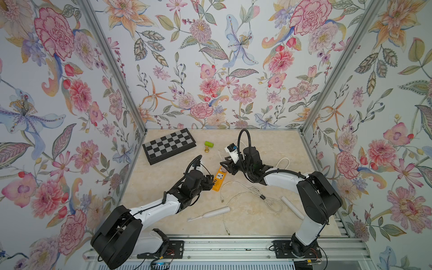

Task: Charge the electric toothbrush
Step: Pick up the charging cable from the center of the board.

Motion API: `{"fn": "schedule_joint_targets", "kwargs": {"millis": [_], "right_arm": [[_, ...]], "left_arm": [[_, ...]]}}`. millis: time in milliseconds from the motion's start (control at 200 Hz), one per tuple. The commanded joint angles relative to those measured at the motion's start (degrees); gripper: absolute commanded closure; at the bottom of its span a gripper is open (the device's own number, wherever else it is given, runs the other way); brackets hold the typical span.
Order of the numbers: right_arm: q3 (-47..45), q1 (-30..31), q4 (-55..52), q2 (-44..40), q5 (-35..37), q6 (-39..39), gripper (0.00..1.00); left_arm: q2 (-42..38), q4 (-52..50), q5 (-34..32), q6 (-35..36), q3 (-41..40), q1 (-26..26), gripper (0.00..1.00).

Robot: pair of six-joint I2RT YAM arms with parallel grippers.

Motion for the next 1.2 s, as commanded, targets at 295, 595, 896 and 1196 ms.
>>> {"fn": "schedule_joint_targets", "kwargs": {"millis": [295,595,896,1196], "right_arm": [[-1.6,-4.5,-30.8,-8.0,16.5,20.8,0.38],[7.0,2.0,-39.9,3.6,23.2,32.0,0.45],[15.7,6.4,-42.4,12.3,33.3,33.5,0.56],[21.4,7.7,-44.8,18.2,37.2,32.0,0.67]], "left_arm": [[-1.5,1.2,-3.1,1.3,1.5,-0.9,0.43],[-2.2,4.8,-5.0,-0.2,-0.6,-1.3,0.43],[-3.8,4.5,-6.2,0.0,-2.1,-1.3,0.43],[-4.9,4.1,-6.6,0.3,-3.1,-1.2,0.42]]}}
